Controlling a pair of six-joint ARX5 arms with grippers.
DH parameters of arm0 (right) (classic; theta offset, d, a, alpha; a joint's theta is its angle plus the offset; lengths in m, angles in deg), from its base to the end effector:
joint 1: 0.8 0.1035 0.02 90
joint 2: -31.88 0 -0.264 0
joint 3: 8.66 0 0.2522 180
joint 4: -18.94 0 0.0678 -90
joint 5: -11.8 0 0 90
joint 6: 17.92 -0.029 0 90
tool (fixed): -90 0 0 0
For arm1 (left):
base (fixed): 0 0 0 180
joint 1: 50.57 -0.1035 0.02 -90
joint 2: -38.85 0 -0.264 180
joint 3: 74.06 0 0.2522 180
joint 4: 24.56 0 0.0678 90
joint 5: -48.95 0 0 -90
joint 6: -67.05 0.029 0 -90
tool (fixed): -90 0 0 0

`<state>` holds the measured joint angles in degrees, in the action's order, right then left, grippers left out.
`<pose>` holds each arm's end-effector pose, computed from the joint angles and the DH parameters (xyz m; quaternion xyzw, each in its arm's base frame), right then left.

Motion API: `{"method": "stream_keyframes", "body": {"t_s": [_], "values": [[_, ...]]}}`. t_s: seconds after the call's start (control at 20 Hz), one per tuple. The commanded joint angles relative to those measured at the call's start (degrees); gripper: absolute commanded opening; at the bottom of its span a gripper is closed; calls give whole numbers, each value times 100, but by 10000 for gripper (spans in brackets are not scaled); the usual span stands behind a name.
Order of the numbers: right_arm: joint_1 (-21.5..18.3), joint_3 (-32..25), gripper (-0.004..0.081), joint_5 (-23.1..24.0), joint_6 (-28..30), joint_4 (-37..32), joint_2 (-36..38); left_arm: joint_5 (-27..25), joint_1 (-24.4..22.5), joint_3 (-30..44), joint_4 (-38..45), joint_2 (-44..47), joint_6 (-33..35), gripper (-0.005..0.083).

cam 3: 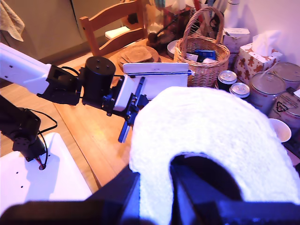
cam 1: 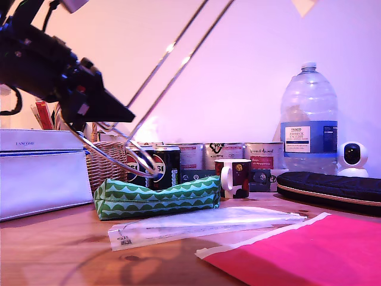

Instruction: Insert the paper towel roll into the metallic stand.

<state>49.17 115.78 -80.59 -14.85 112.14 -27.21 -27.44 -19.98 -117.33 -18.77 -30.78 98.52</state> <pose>0.0474 0.0583 0.5140 -0.1204 0.2087 0.4340 0.8681 0.2065 -0.1300 0.2053 0.2726 0.0696 -0.4042 0.8703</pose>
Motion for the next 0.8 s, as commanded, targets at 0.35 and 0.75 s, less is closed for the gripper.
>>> {"method": "stream_keyframes", "body": {"t_s": [0.35,0.75], "values": [[-706,-9,-12,-20,450,-87,-105,256,-17,413,424,127,-168,-24],[-1268,-9,-12,-804,787,-87,-597,402,20,533,876,127,-192,-24]]}}
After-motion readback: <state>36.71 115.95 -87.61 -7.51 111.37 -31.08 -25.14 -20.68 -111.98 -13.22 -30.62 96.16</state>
